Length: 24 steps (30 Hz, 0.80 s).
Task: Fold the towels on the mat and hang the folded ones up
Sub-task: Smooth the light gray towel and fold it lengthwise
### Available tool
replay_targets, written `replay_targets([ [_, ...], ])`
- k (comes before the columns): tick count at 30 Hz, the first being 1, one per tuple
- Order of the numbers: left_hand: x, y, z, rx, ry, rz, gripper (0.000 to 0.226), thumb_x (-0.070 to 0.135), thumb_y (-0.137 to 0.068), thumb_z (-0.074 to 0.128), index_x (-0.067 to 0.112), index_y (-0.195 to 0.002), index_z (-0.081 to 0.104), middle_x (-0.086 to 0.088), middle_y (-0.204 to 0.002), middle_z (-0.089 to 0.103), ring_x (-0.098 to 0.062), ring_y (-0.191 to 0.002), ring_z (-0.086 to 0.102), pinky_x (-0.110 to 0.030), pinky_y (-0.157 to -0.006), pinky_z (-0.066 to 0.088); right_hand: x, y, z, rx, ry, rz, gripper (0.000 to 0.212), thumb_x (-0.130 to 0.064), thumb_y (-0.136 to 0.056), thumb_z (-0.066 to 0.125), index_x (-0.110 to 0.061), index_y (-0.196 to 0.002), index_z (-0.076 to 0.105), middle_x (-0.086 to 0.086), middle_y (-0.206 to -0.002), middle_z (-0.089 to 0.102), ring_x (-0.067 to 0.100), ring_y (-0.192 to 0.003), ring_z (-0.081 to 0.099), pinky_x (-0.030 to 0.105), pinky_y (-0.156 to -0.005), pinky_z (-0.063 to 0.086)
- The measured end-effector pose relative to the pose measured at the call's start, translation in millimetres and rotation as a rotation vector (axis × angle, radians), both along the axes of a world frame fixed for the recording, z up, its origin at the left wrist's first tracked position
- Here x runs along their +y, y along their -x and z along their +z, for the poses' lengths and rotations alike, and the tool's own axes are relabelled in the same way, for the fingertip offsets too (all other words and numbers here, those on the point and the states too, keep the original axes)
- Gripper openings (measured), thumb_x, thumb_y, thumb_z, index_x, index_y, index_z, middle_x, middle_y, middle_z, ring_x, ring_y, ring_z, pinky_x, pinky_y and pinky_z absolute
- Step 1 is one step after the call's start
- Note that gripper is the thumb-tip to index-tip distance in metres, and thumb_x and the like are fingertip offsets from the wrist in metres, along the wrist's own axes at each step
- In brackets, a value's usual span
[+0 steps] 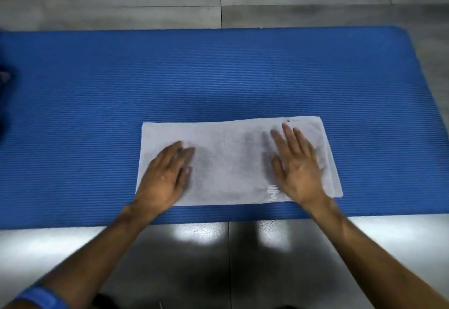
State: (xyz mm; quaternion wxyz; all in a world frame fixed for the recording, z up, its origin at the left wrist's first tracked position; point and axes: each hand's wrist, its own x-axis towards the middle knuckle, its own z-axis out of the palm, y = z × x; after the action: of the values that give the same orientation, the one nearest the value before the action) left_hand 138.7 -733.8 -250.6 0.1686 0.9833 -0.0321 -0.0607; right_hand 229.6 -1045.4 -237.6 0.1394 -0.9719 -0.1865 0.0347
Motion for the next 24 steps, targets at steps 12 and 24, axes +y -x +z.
replay_targets([
  [12,10.6,47.0,-8.3,0.049,0.280,0.830,0.059,0.028,-0.082,0.072,0.017,-0.134,0.045,-0.013,-0.131,0.053,-0.035,-0.118,0.049,-0.048,-0.098,0.044,-10.3,35.9,-24.8,0.096,0.117,-0.145,0.058,-0.046,-0.100,0.023,-0.017,-0.149,0.035,0.010,-0.159,0.025,0.034,-0.148,0.016,0.051,-0.121,0.012],
  [24,-73.0,-7.5,96.8,0.099,0.931,0.730,0.049,-0.007,-0.074,0.068,0.028,-0.106,0.058,-0.006,-0.074,0.060,-0.016,-0.063,0.059,-0.020,-0.053,0.047,104.9,40.9,56.7,0.945,-1.047,-0.285,0.036,-0.035,-0.092,0.064,-0.029,-0.126,0.056,-0.011,-0.114,0.066,0.011,-0.103,0.066,0.034,-0.089,0.056],
])
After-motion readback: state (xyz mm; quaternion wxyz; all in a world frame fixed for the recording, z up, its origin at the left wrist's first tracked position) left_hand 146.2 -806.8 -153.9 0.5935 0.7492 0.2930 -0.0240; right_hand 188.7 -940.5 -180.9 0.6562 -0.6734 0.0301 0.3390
